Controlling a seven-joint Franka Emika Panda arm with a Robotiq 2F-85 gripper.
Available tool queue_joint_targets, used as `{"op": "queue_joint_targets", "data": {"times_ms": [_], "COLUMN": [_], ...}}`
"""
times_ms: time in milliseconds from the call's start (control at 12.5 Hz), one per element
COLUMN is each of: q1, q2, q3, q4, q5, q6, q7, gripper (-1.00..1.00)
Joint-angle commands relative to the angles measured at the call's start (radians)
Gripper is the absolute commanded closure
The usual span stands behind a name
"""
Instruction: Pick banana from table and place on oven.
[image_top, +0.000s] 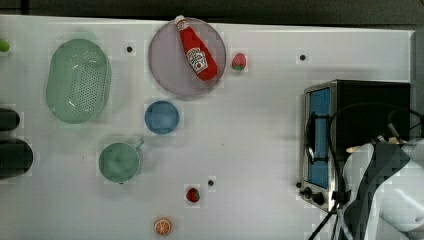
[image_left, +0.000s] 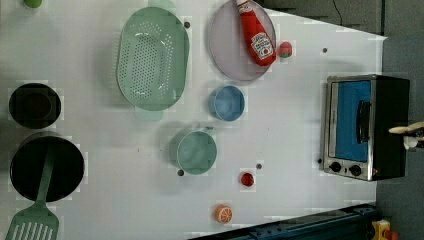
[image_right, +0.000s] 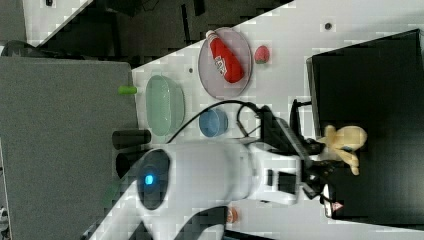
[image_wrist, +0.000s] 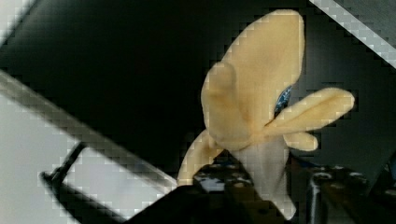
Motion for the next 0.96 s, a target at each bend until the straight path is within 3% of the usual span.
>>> {"op": "queue_joint_targets", "data": {"times_ms": [80, 400, 880, 960], "q1": [0.014, 0.014, 0.018, 0.022], "q2": [0.03, 0.035, 0.035, 0.032], "q3": [0.007, 0.012, 0.025, 0.027], "q4": [0.056, 0.057, 0.057, 0.058], "q5": [0.011, 0.012, 0.01, 0.011], "q6": [0.016, 0.012, -0.004, -0.01], "q7": [-0.077, -0.077, -0.077, -0.078], "gripper": [0.49, 0.43, -0.89, -1.0]}}
